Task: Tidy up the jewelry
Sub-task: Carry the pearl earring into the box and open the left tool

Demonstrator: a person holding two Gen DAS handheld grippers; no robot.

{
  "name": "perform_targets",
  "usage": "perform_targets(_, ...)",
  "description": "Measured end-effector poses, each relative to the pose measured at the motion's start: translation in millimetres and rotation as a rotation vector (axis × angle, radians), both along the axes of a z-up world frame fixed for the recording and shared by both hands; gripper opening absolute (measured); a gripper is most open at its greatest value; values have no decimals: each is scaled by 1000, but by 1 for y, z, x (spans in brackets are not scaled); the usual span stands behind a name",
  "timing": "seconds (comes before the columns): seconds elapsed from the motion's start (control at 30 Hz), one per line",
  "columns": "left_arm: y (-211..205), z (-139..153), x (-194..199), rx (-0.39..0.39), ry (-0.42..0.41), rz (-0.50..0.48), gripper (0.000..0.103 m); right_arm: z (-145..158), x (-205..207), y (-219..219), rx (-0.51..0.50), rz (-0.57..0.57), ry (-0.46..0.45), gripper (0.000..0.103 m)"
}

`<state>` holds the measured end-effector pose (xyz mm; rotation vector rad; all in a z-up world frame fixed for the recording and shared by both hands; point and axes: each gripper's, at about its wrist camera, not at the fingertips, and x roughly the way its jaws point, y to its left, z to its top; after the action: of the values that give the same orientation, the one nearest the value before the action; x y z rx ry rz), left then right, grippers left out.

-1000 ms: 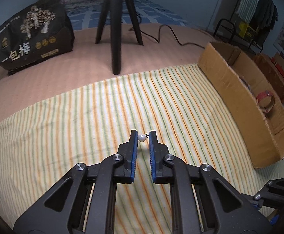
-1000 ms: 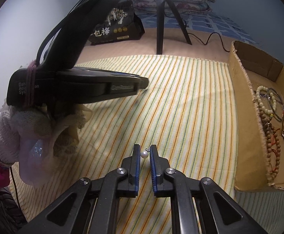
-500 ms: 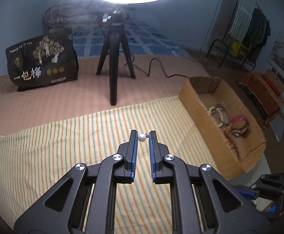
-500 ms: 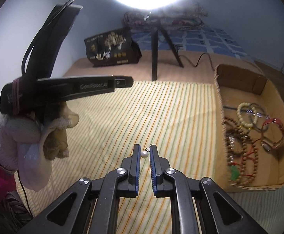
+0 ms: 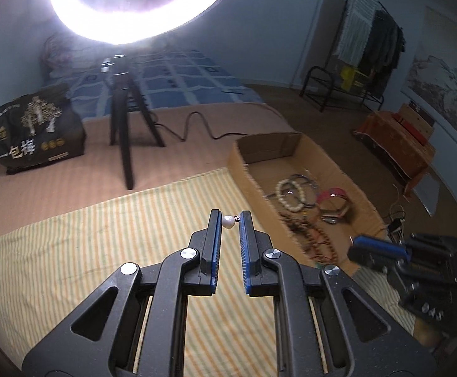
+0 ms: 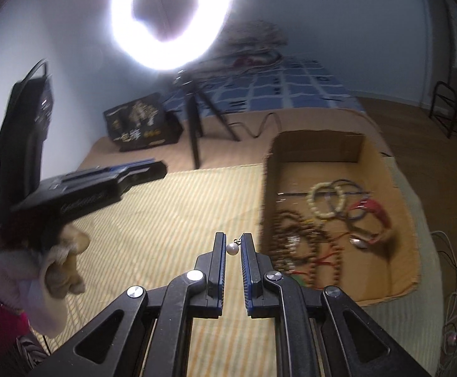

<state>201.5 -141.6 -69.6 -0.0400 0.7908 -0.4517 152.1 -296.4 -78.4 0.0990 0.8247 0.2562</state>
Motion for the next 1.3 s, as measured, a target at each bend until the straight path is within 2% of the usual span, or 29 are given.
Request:
perform_targets(0.47, -60, -9, -14, -5, 27, -107, 10, -9, 3, -78, -24, -168, 33, 7)
perform_targets(0.7, -81, -14, -20, 6, 35, -141, 10, -17, 6, -90, -24, -194, 54, 7)
perform_targets(1.3, -93, -20, -24, 28, 33, -172, 10, -24, 11, -90, -40, -201, 66, 8)
